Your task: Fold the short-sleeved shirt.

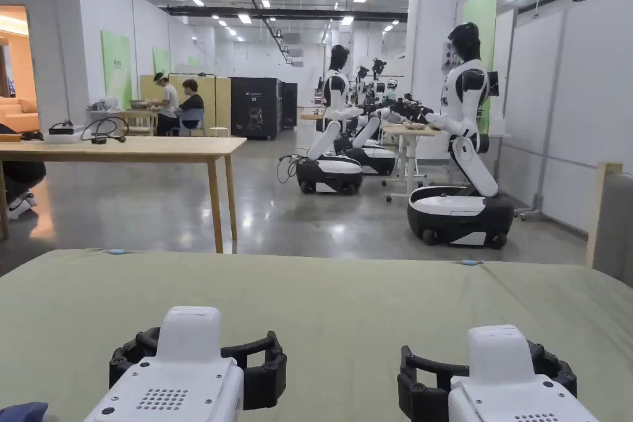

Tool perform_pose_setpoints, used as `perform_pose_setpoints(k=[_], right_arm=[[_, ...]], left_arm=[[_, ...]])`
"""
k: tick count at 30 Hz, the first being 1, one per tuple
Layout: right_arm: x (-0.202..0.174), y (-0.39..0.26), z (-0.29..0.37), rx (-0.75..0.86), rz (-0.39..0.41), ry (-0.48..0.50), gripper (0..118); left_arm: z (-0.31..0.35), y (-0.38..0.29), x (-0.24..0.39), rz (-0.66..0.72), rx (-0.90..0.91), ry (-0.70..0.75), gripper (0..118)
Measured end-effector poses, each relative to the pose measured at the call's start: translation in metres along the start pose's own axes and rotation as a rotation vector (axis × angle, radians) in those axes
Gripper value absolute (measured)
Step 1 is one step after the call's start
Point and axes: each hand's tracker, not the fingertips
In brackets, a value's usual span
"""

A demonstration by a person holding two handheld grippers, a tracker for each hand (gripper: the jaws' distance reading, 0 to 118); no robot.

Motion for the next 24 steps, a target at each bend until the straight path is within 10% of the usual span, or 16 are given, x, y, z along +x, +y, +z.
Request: perform_pose_setpoints(k=[16, 19, 24], right_arm=[[-0.004, 0.006, -0.001, 0.029, 0.098, -0.005, 118], [-0.03, 0.011, -0.002, 0.108, 0.532, -0.082, 118], [-0.066, -0.045, -0.007, 0.386, 1.715, -0.24, 118]], left_arm=[[0.001, 0.007, -0.015, 0.162, 0.008, -0.07, 118], [-0.012, 0.004, -0.05, 0.598, -0.068, -0.219, 118], [-0.048, -0.071, -0.111, 1.765, -0.177, -0.52, 118]])
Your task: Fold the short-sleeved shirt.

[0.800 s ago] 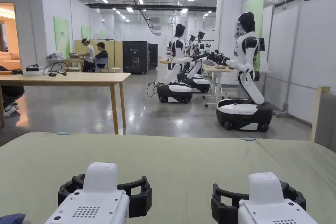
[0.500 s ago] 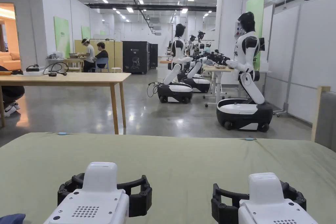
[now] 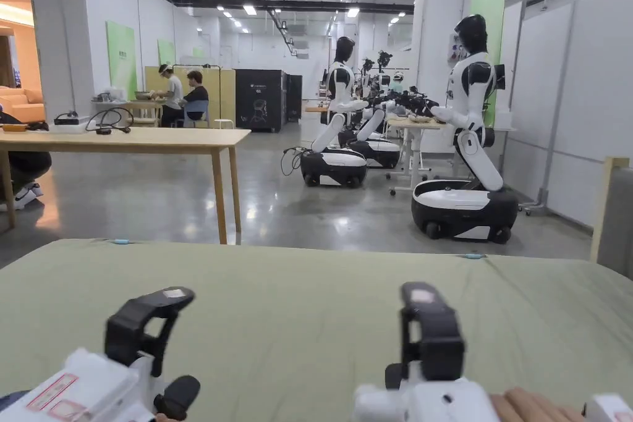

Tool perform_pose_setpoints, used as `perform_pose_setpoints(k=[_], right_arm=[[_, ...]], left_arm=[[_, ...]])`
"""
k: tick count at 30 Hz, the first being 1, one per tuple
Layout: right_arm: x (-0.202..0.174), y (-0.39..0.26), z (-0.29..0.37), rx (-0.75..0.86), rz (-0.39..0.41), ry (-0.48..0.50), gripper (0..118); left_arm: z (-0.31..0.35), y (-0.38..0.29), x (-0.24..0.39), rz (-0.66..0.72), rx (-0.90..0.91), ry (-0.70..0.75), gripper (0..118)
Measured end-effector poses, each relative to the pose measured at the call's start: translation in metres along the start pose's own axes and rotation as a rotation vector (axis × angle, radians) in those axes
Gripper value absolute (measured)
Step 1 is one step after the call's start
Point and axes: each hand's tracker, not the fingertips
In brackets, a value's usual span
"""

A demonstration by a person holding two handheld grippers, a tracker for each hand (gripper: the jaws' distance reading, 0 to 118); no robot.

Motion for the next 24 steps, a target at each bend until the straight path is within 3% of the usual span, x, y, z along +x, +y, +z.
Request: perform_pose_setpoints(k=[1, 2, 3, 4, 5, 7, 9, 10, 12, 14, 15, 17, 19, 24], right_arm=[[-0.012, 0.001, 0.003, 0.061, 0.17, -0.025, 118], [-0.021, -0.003, 0.007, 0.121, 0.247, -0.042, 118], [-0.022, -0.003, 0.008, 0.154, 0.219, -0.035, 118], [-0.018, -0.002, 0.006, 0.131, 0.134, -0.018, 118], [-0.007, -0.001, 0.004, 0.1, -0.011, 0.022, 118], [0.021, -0.011, -0.007, -0.055, -0.409, 0.071, 118], [0.053, -0.033, -0.017, -0.194, -0.939, 0.129, 118], [0.064, -0.047, -0.019, -0.24, -1.165, 0.138, 118], [0.072, -0.082, -0.021, -0.319, -1.655, 0.191, 118], [0.069, -0.102, -0.02, -0.323, -1.915, 0.19, 118], [0.066, -0.105, -0.019, -0.333, -1.969, 0.18, 118], [0.064, -0.106, -0.021, -0.414, -1.905, 0.156, 118], [0.063, -0.099, -0.021, -0.421, -1.821, 0.102, 118], [0.065, -0.088, -0.019, -0.419, -1.726, 0.113, 118]], left_arm=[[0.002, 0.007, -0.017, 0.158, -0.024, -0.067, 118], [0.004, 0.009, -0.029, 0.217, -0.033, -0.103, 118], [0.007, 0.009, -0.034, 0.198, -0.015, -0.079, 118], [0.01, 0.009, -0.031, 0.119, 0.006, -0.023, 118], [0.012, 0.002, -0.025, -0.005, 0.028, 0.038, 118], [0.012, -0.006, -0.006, -0.262, 0.039, 0.113, 118], [0.005, -0.024, 0.023, -0.577, 0.055, 0.185, 118], [0.002, -0.036, 0.036, -0.738, 0.063, 0.232, 118], [-0.005, -0.079, 0.06, -1.189, 0.123, 0.362, 118], [-0.015, -0.106, 0.068, -1.543, 0.196, 0.44, 118], [-0.019, -0.119, 0.068, -1.665, 0.25, 0.491, 118], [-0.022, -0.127, 0.066, -1.782, 0.343, 0.506, 118], [-0.027, -0.133, 0.065, -1.826, 0.322, 0.494, 118], [-0.029, -0.129, 0.067, -1.815, 0.266, 0.493, 118]])
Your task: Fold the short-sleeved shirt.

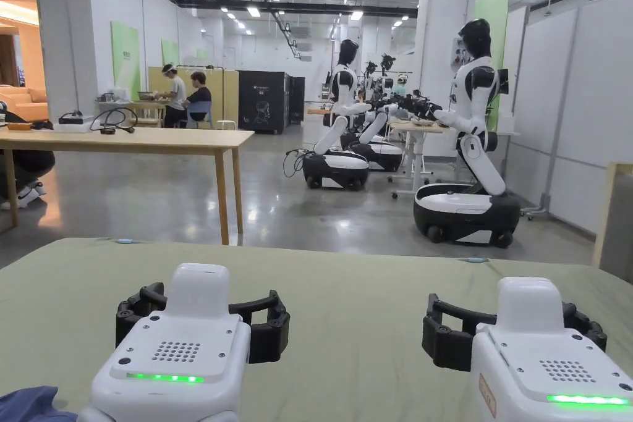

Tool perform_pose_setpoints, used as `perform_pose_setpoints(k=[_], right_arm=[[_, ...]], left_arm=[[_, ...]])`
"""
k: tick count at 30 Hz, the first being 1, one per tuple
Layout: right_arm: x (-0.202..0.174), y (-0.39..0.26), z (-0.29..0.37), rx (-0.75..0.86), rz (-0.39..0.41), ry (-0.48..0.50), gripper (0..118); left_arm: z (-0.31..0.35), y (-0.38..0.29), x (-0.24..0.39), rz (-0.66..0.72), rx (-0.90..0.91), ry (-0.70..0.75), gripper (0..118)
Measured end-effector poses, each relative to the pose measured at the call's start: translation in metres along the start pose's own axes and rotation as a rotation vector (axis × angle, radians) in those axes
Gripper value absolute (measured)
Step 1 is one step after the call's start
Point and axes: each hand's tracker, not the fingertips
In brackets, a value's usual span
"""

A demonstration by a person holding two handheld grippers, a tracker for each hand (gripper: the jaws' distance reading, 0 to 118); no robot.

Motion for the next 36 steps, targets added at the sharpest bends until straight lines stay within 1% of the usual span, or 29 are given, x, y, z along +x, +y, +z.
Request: perform_pose_setpoints(k=[2, 8, 9, 10, 11, 12, 13, 14, 15, 17, 20, 23, 26, 28, 31, 34, 36], right_arm=[[-0.003, -0.001, 0.002, 0.011, 0.019, -0.008, 118], [-0.002, -0.003, -0.003, -0.023, 0.005, -0.002, 118], [-0.002, -0.003, -0.003, -0.035, 0.005, 0.003, 118], [-0.001, -0.004, -0.003, -0.042, 0.005, 0.001, 114], [-0.001, -0.004, -0.003, -0.047, 0.003, 0.004, 84], [-0.002, -0.006, 0.0, -0.039, 0.001, 0.011, 39], [-0.005, -0.007, 0.001, -0.03, 0.007, 0.006, 2], [-0.005, -0.008, -0.002, -0.033, 0.024, -0.032, 1], [-0.005, -0.01, -0.002, -0.035, 0.025, -0.047, 1], [-0.001, -0.009, -0.003, -0.069, 0.01, 0.003, 1], [0.0, -0.012, -0.005, -0.082, 0.0, -0.005, 1], [0.002, -0.013, -0.006, -0.096, -0.02, -0.007, 1], [0.002, -0.013, -0.006, -0.095, 0.002, -0.012, 1], [-0.002, -0.014, -0.008, -0.097, 0.016, -0.009, 1], [-0.025, -0.015, -0.018, -0.109, 0.017, 0.068, 1], [-0.073, -0.012, -0.023, -0.092, 0.022, 0.204, 1], [-0.111, -0.007, -0.023, -0.072, 0.006, 0.325, 1]], left_arm=[[0.0, 0.001, -0.003, 0.017, -0.009, -0.005, 118], [-0.001, -0.001, -0.004, -0.001, -0.038, -0.05, 118], [-0.001, -0.001, -0.003, 0.0, -0.041, -0.058, 116], [-0.001, -0.001, -0.003, 0.001, -0.048, -0.065, 108], [-0.002, -0.002, -0.003, 0.006, -0.056, -0.073, 79], [-0.002, -0.002, -0.003, 0.011, -0.061, -0.077, 37], [-0.001, -0.002, -0.002, 0.015, -0.064, -0.077, 1], [-0.004, -0.003, -0.001, 0.022, -0.072, -0.076, 0], [-0.005, -0.005, -0.001, 0.027, -0.083, -0.069, 0], [-0.005, -0.005, 0.0, 0.02, -0.091, -0.098, 0], [-0.003, -0.01, 0.004, -0.012, -0.082, -0.09, 0], [-0.006, -0.009, 0.003, 0.015, -0.093, -0.097, 0], [-0.009, -0.009, -0.007, 0.038, -0.112, -0.098, 0], [-0.005, -0.011, -0.02, 0.033, -0.113, -0.066, 0], [0.008, -0.011, -0.057, 0.025, -0.112, 0.048, 0], [0.03, -0.012, -0.11, 0.037, -0.136, 0.176, 0], [0.05, -0.013, -0.146, 0.015, -0.145, 0.291, 0]])
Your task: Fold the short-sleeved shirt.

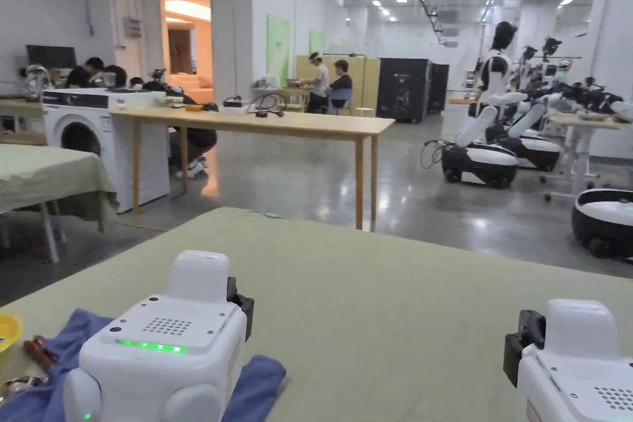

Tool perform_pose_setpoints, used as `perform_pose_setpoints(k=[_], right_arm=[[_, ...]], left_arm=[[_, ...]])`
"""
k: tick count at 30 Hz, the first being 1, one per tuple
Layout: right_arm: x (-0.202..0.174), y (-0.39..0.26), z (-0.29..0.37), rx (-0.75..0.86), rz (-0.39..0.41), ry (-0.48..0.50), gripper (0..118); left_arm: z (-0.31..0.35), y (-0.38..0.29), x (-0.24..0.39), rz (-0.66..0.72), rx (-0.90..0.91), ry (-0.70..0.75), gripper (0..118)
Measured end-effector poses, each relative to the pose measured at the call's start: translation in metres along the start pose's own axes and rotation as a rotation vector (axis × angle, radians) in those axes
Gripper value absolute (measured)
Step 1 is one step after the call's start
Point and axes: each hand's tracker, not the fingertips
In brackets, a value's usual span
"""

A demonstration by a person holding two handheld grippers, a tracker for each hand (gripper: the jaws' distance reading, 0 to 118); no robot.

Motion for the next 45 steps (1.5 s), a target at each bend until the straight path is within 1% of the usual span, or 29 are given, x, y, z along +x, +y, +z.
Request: perform_pose_setpoints(k=[3, 6, 8, 12, 14, 18, 22, 25, 28, 31, 33, 35, 36, 37, 38, 39, 40, 41, 42, 44, 45], right_arm=[[-0.055, 0.007, -0.012, 0.032, 0.008, 0.137, 1], [-0.098, 0.012, -0.02, 0.04, -0.021, 0.246, 1], [-0.119, 0.012, -0.024, 0.038, -0.019, 0.289, 1], [-0.141, 0.009, -0.029, 0.03, -0.008, 0.316, 1], [-0.142, 0.006, -0.03, 0.023, -0.014, 0.326, 1], [-0.141, 0.001, -0.038, -0.001, -0.011, 0.318, 1], [-0.137, -0.007, -0.047, -0.02, 0.0, 0.306, 1], [-0.133, -0.017, -0.053, -0.043, 0.0, 0.294, 1], [-0.129, -0.032, -0.06, -0.083, 0.018, 0.279, 1], [-0.122, -0.053, -0.063, -0.139, 0.026, 0.273, 1], [-0.118, -0.069, -0.065, -0.178, 0.033, 0.263, 1], [-0.116, -0.083, -0.068, -0.215, 0.07, 0.243, 1], [-0.115, -0.09, -0.069, -0.223, 0.076, 0.243, 1], [-0.114, -0.095, -0.07, -0.234, 0.078, 0.242, 1], [-0.114, -0.1, -0.072, -0.251, 0.074, 0.235, 1], [-0.113, -0.104, -0.074, -0.265, 0.067, 0.233, 1], [-0.112, -0.107, -0.075, -0.28, 0.06, 0.234, 1], [-0.111, -0.111, -0.076, -0.298, 0.057, 0.23, 1], [-0.111, -0.115, -0.076, -0.311, 0.056, 0.224, 1], [-0.108, -0.122, -0.076, -0.33, 0.051, 0.215, 1], [-0.105, -0.124, -0.075, -0.345, 0.049, 0.212, 1]], left_arm=[[0.016, -0.004, -0.052, 0.003, -0.019, 0.133, 0], [0.03, -0.008, -0.091, 0.032, -0.032, 0.224, 0], [0.035, -0.01, -0.109, 0.037, -0.039, 0.267, 0], [0.037, -0.016, -0.126, 0.028, -0.056, 0.295, 0], [0.035, -0.019, -0.13, 0.034, -0.066, 0.3, 0], [0.018, -0.025, -0.133, 0.062, -0.103, 0.264, 0], [-0.009, -0.035, -0.129, 0.047, -0.141, 0.239, 0], [-0.035, -0.046, -0.126, 0.085, -0.211, 0.172, 0], [-0.069, -0.061, -0.121, 0.09, -0.305, 0.095, 0], [-0.111, -0.082, -0.118, 0.114, -0.45, 0.0, 0], [-0.136, -0.097, -0.116, 0.108, -0.54, -0.03, 0], [-0.156, -0.11, -0.116, 0.1, -0.623, -0.071, 1], [-0.165, -0.116, -0.115, 0.103, -0.647, -0.087, 7], [-0.172, -0.121, -0.116, 0.108, -0.678, -0.105, 26], [-0.18, -0.126, -0.116, 0.106, -0.717, -0.123, 84], [-0.189, -0.131, -0.115, 0.095, -0.746, -0.139, 116], [-0.196, -0.138, -0.114, 0.09, -0.778, -0.141, 117], [-0.2, -0.145, -0.113, 0.082, -0.817, -0.118, 115], [-0.206, -0.144, -0.113, 0.061, -0.74, -0.128, 115], [-0.219, -0.149, -0.114, 0.047, -0.774, -0.111, 115], [-0.213, -0.155, -0.106, 0.05, -0.794, -0.108, 115]])
